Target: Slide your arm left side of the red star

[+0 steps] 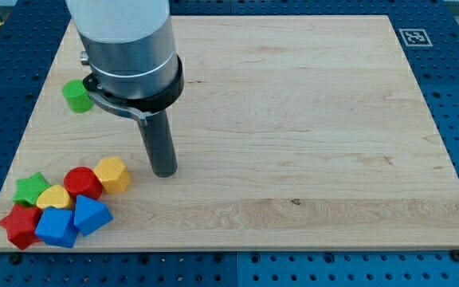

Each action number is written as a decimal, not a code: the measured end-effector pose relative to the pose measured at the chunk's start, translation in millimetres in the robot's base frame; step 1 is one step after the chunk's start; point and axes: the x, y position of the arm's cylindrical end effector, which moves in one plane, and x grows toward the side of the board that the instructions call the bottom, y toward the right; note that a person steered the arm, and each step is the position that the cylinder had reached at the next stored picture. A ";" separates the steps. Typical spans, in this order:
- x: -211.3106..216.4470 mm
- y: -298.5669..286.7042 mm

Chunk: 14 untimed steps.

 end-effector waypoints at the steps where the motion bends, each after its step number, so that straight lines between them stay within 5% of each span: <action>1: -16.4 0.0; 4: -52.4 -23.5; 10: -43.5 -161.2; 12: -11.6 -213.3; 14: -1.1 -202.4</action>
